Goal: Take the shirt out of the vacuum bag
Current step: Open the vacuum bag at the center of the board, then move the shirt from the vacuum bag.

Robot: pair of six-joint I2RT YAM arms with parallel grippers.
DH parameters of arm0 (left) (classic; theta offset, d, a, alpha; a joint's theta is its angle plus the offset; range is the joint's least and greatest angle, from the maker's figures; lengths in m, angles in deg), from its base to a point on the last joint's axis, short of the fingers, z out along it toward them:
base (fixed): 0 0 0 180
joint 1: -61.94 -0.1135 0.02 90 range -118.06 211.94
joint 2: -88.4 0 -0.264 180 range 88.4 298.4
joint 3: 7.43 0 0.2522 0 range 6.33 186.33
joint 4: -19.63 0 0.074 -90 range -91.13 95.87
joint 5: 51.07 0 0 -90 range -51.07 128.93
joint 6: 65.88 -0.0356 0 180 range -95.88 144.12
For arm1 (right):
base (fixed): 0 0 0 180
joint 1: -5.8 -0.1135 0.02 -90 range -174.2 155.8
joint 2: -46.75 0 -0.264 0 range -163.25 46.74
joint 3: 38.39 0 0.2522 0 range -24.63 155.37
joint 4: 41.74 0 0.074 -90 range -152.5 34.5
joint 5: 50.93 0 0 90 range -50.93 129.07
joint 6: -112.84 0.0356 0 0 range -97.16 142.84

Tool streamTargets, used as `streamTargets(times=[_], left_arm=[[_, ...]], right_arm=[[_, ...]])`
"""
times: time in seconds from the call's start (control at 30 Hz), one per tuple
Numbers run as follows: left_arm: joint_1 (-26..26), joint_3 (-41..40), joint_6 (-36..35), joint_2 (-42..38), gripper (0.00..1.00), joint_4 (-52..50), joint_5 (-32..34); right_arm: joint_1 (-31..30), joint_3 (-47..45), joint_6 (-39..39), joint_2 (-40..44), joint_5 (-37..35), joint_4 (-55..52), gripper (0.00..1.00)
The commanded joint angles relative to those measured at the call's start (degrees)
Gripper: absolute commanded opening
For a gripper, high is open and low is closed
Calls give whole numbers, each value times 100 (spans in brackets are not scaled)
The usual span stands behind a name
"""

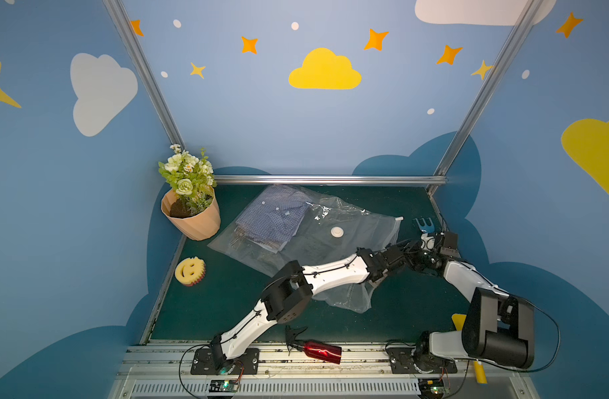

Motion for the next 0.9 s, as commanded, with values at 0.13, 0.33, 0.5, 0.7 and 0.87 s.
streamTargets(times=[0.13, 0.33, 0.5, 0.7, 0.87], left_arm=[[-190, -310, 134, -625, 4, 359, 73], [-196, -324, 163, -585, 4, 404, 44], [-225, -369, 146, -592, 3, 427, 56], [-248, -355, 111, -626, 3, 463, 88], [-251, -355, 162, -694, 4, 477, 128]], right_arm=[[-377, -47, 200, -280, 559, 605, 35], [-499, 424, -61, -9, 136, -92, 29], [-482, 612, -388, 412, -339, -884, 32], [-566, 538, -260, 652, -27, -558, 31], [-693, 410, -68, 196, 34, -29, 28]])
